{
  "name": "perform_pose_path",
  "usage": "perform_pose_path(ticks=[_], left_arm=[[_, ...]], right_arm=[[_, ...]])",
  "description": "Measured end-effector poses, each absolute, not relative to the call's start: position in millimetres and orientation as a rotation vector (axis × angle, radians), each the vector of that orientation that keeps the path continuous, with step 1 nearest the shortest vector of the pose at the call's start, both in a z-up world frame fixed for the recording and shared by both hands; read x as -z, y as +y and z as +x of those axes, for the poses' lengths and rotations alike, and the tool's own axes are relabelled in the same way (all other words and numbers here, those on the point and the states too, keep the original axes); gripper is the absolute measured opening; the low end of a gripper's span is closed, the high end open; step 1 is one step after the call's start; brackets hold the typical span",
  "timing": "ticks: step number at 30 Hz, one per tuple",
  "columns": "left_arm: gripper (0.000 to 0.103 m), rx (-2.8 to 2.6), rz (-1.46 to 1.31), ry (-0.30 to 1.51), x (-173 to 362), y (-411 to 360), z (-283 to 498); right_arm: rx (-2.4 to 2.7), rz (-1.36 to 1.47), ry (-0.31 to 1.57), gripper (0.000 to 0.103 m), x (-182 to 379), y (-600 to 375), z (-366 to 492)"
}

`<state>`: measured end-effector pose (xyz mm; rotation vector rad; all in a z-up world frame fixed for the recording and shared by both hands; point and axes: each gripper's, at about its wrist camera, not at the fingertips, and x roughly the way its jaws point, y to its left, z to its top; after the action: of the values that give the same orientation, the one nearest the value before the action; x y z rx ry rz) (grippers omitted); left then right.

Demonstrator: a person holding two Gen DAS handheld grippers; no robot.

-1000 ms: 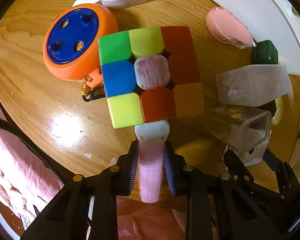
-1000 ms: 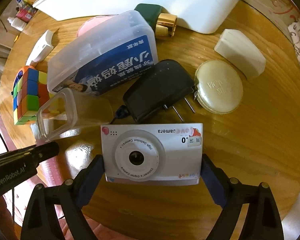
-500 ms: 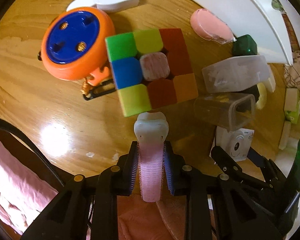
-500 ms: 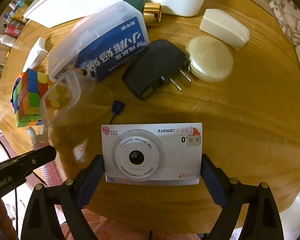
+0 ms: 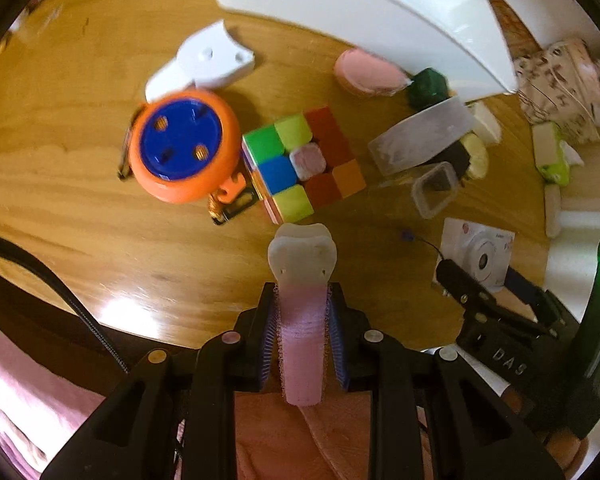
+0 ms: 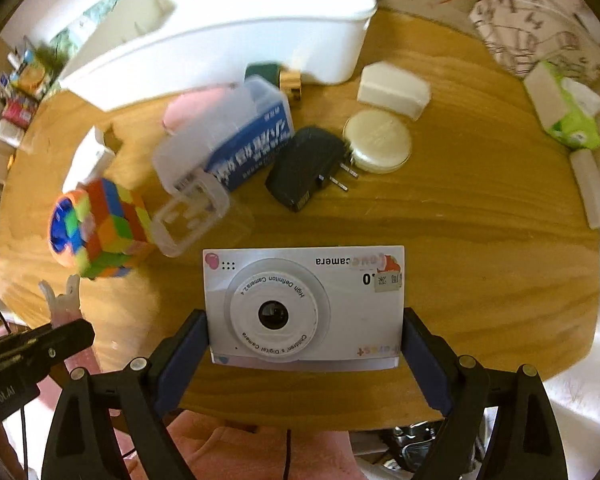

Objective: Organize rigid objects
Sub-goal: 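Lift the pink strip and white box and carry both over the white bin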

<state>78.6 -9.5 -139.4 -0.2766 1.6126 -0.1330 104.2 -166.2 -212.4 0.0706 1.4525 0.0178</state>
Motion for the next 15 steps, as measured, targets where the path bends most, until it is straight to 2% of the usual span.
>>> perform_pose_path(ticks=[8, 12, 15], left_arm=[[0.026, 0.239, -0.174, 1.522, 101, 6, 81], [0.026, 0.292, -0.129, 1.457, 87, 8, 81], [0.026, 0.321, -0.101, 1.41, 69, 10, 87]], right_arm=[[0.042, 0.111, 1.325, 0.092, 162, -158, 88], [0.052, 0.112, 1.26, 0.092, 107, -187, 90], [0.049, 0.102, 1.216, 0.092, 87, -188, 92]])
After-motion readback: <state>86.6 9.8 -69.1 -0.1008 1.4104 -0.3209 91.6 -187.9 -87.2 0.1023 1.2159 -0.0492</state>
